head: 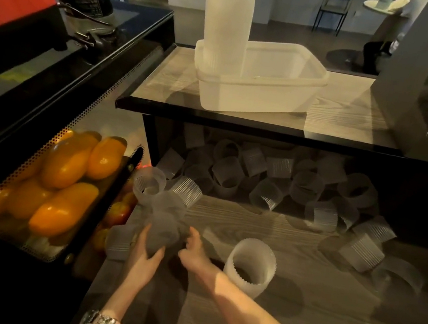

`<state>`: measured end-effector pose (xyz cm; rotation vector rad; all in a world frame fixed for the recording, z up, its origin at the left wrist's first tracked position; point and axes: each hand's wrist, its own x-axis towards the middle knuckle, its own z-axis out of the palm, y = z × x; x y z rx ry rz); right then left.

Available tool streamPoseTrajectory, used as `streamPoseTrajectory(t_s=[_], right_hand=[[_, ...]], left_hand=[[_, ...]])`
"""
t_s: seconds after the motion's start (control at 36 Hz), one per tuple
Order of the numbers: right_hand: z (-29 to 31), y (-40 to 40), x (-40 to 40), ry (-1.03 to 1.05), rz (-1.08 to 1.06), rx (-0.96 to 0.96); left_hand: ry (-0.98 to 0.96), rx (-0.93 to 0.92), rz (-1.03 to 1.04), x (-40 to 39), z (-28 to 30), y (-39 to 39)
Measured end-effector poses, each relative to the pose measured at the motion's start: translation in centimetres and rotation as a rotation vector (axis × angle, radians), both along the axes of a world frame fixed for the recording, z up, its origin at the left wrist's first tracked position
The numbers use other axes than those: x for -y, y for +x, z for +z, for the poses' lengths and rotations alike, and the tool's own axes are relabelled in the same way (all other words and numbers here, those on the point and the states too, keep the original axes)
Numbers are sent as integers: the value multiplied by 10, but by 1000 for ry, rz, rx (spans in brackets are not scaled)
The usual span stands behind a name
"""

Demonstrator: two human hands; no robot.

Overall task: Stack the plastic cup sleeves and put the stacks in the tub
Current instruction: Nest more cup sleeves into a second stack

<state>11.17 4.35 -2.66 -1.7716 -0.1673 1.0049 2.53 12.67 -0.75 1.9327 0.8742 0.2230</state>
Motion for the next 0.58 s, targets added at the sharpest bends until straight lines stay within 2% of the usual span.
streamPoseTrajectory(t_s=[0.19, 0.33, 0.47, 0.58], right_hand=[[-2, -2, 3, 78, -94, -71], [-3, -7, 19, 85, -254, -123], [-15, -12, 35, 96, -270, 1], [-16, -17, 41, -43, -161, 164]], left_hand=[[-51, 20, -28, 3, -3, 0], [-198, 156, 17, 11, -3, -2], [-302, 230, 23, 19, -10, 0], [-320, 180, -4, 23, -18, 1]])
